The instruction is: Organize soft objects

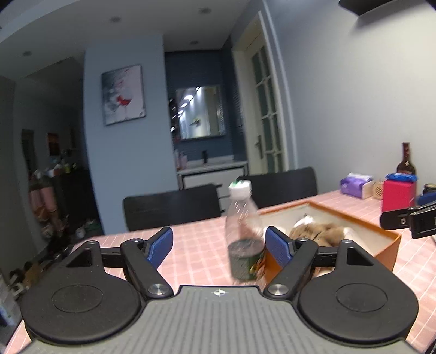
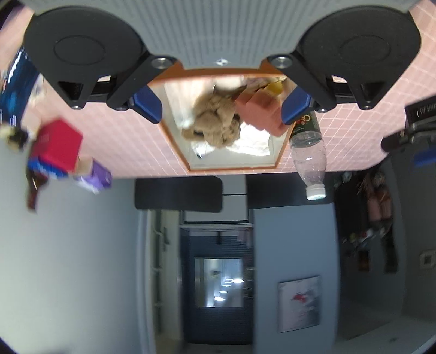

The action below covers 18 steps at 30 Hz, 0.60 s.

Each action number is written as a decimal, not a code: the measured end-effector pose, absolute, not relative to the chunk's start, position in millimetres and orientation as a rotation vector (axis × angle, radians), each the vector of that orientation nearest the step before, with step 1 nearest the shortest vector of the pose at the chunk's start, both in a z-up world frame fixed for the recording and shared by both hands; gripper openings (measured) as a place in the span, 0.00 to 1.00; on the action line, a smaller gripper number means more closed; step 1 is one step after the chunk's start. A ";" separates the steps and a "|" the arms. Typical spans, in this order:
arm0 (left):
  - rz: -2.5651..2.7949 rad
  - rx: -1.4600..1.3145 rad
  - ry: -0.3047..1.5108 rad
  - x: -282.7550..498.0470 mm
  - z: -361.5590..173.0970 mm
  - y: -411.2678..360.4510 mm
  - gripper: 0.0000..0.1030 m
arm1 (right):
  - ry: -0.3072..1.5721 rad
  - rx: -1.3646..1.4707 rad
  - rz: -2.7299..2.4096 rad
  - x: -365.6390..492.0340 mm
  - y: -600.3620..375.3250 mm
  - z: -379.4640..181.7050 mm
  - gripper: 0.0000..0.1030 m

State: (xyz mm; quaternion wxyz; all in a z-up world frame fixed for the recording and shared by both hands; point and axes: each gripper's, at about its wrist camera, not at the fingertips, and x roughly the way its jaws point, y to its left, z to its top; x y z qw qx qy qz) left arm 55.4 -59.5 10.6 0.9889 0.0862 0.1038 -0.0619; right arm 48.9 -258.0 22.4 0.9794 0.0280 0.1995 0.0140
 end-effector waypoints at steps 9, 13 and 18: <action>-0.135 0.142 0.283 45.5 -8.4 -36.3 0.92 | 0.400 0.150 -0.084 29.4 -225.9 -16.3 0.91; -0.125 0.125 0.324 47.4 -18.7 -29.1 0.92 | 0.411 0.144 -0.054 30.4 -214.3 -23.9 0.91; -0.115 0.111 0.356 50.2 -24.1 -24.5 0.92 | 0.438 0.108 -0.044 39.3 -206.2 -29.4 0.91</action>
